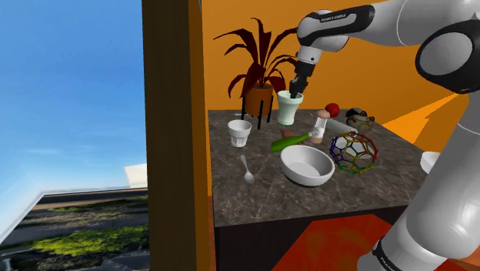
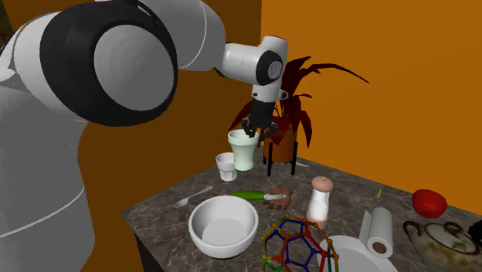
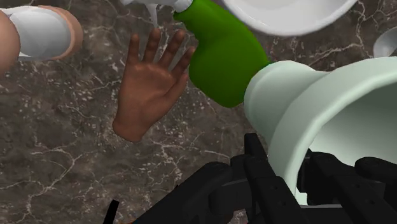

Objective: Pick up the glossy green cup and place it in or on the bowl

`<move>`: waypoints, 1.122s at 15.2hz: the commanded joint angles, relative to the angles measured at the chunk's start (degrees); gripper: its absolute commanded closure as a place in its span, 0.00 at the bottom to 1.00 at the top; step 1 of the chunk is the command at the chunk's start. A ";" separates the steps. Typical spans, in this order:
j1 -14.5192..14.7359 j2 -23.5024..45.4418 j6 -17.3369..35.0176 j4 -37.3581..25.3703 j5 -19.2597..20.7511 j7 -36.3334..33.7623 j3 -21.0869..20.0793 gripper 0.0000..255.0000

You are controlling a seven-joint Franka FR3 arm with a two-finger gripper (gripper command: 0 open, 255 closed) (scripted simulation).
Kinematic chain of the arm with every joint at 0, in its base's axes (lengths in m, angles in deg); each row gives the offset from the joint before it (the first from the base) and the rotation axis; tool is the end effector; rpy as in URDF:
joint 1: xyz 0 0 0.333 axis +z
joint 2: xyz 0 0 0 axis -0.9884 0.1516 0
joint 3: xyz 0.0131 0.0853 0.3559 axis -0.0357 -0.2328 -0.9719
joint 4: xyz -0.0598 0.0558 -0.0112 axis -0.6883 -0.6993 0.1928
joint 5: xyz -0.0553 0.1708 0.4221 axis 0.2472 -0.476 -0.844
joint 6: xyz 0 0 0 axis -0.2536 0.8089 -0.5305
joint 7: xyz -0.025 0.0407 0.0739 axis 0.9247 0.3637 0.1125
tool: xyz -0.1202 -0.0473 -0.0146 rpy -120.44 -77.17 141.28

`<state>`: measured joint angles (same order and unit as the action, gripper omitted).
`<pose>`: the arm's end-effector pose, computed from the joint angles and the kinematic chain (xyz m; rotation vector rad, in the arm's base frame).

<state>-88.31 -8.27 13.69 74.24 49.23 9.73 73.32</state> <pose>0.6085 -0.2574 0.5471 -2.9908 -0.0852 -0.1006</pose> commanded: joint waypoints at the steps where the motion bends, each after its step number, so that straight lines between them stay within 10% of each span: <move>1: 0.42 -5.49 1.20 6.31 1.70 -0.42 0.02 1.00; 12: -1.48 -31.60 -0.72 29.14 9.04 -3.81 -1.92 1.00; 17: -1.64 -31.53 3.09 32.91 9.09 -3.31 -1.70 1.00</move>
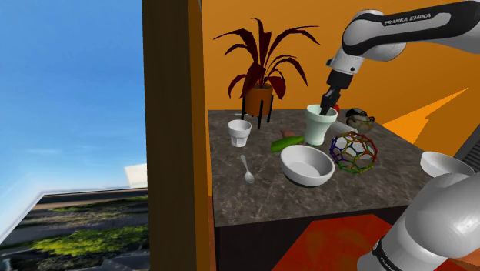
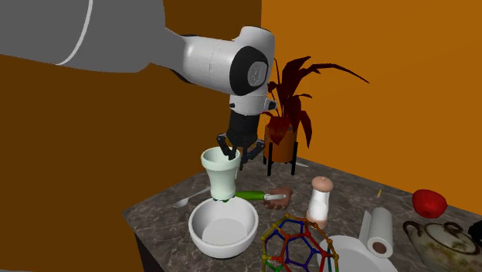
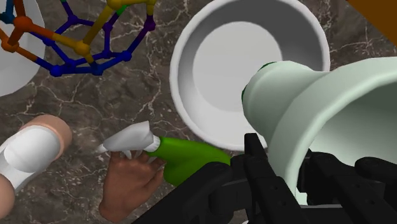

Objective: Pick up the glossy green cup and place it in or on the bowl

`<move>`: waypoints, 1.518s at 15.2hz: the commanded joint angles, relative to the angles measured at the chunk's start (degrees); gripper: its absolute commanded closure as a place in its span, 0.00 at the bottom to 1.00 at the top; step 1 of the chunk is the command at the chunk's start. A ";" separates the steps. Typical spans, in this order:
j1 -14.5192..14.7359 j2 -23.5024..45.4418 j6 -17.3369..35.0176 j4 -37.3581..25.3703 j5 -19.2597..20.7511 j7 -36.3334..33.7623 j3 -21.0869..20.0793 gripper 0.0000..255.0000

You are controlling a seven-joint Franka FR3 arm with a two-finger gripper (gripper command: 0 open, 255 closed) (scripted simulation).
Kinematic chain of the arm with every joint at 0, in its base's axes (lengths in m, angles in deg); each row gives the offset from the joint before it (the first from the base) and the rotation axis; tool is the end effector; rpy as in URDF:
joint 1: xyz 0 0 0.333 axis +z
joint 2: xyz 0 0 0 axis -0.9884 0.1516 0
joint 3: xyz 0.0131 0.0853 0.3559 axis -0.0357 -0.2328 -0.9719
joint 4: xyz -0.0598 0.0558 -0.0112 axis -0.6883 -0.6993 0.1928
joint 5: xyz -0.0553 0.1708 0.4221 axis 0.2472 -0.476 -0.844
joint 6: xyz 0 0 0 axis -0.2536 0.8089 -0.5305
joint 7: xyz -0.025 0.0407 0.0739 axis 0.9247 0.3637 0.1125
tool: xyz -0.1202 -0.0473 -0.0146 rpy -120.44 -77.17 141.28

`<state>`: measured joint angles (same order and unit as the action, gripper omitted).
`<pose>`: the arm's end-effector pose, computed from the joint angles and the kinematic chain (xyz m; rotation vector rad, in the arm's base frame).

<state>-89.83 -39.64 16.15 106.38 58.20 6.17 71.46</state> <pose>0.4179 -0.2052 0.5389 -2.9901 -0.0869 -0.1002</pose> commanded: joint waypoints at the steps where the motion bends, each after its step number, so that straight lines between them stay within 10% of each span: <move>1: -0.14 -0.11 1.40 1.50 0.11 0.35 0.22 1.00; 23: -0.16 2.25 12.89 10.79 -0.27 2.23 1.32 1.00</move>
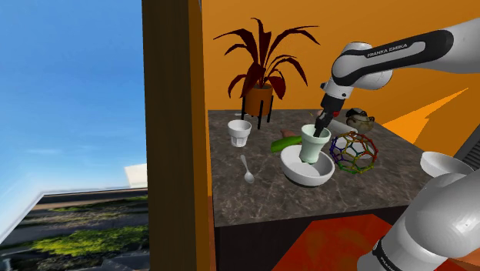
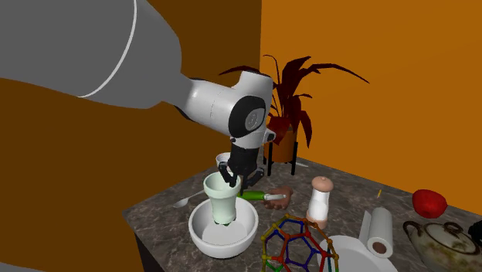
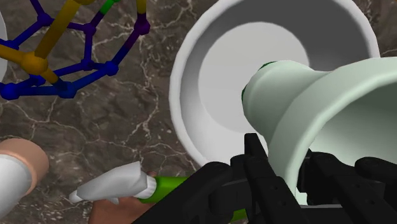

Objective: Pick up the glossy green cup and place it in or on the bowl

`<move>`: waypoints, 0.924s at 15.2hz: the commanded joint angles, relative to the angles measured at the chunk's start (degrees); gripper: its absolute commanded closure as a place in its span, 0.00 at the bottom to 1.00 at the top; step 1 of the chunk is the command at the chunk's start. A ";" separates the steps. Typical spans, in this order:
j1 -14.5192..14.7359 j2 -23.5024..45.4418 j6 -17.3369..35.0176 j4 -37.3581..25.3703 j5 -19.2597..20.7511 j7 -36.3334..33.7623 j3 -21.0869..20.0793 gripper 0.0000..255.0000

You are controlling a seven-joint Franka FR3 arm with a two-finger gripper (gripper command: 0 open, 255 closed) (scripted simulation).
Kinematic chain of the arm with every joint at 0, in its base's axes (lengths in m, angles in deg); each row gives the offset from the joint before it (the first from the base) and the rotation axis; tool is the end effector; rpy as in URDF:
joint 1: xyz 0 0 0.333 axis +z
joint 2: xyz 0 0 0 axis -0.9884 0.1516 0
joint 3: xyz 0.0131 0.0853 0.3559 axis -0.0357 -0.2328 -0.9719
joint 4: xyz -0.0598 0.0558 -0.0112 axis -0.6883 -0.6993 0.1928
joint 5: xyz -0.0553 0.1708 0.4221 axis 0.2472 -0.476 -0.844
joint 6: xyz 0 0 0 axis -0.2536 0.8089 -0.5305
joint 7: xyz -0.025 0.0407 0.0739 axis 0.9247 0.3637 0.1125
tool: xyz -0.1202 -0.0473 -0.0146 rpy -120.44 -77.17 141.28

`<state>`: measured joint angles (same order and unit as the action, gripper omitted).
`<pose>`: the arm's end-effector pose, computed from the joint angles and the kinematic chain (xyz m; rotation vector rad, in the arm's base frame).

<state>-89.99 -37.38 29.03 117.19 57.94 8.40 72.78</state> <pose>0.4130 -0.2045 0.4388 -2.9903 -0.0870 -0.1002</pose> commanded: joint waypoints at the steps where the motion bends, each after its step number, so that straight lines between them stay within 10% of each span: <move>1: 0.00 -0.01 0.01 -0.01 0.00 0.00 0.00 0.00; 14: -0.41 -1.80 -7.65 -5.92 0.62 -0.44 -0.12 0.00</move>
<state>-90.38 -39.15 21.54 111.38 58.53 7.93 72.63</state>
